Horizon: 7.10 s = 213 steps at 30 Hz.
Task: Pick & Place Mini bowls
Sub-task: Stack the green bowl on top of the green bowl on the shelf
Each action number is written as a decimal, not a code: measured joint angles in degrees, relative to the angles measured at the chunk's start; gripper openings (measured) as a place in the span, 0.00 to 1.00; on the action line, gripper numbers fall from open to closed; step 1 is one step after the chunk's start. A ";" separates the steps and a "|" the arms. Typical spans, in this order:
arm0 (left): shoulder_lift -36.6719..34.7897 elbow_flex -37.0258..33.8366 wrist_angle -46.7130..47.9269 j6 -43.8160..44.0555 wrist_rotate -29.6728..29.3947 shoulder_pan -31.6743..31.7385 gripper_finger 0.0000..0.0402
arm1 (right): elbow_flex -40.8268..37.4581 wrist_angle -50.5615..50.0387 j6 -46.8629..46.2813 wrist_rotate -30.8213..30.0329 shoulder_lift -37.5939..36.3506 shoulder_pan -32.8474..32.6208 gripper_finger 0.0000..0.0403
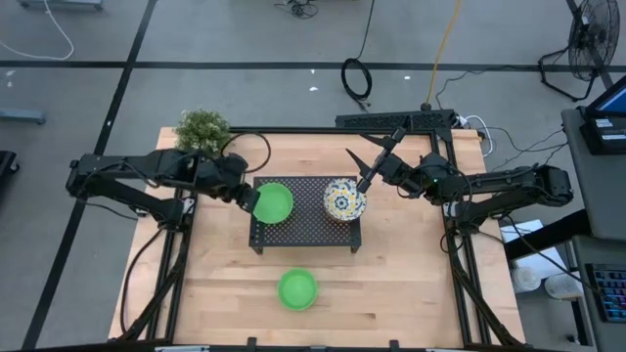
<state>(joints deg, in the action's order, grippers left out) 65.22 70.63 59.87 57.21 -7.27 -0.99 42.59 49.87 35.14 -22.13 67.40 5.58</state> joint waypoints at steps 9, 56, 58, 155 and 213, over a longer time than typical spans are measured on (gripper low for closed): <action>1.10 0.04 -8.57 1.28 0.03 -10.63 0.19 | 0.01 -0.41 0.01 -0.02 0.02 -0.02 0.53; 37.69 0.02 -26.14 12.79 -0.29 -31.31 0.19 | 0.01 -0.42 0.00 -0.02 0.00 -0.01 0.53; 37.69 0.02 -26.09 12.79 -0.39 -31.11 0.19 | 0.02 -0.42 0.00 -0.02 0.00 -0.01 0.53; 42.32 -0.02 -9.75 29.84 13.79 -36.80 0.19 | 0.02 -0.39 -0.02 0.00 0.00 -0.07 0.53; 41.50 0.04 -14.46 19.76 11.31 -32.07 0.19 | 0.02 -0.41 -0.02 0.04 0.02 -0.07 0.53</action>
<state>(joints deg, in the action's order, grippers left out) 106.72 70.67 45.41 76.97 4.04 -33.06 42.61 49.45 35.11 -22.09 67.42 5.52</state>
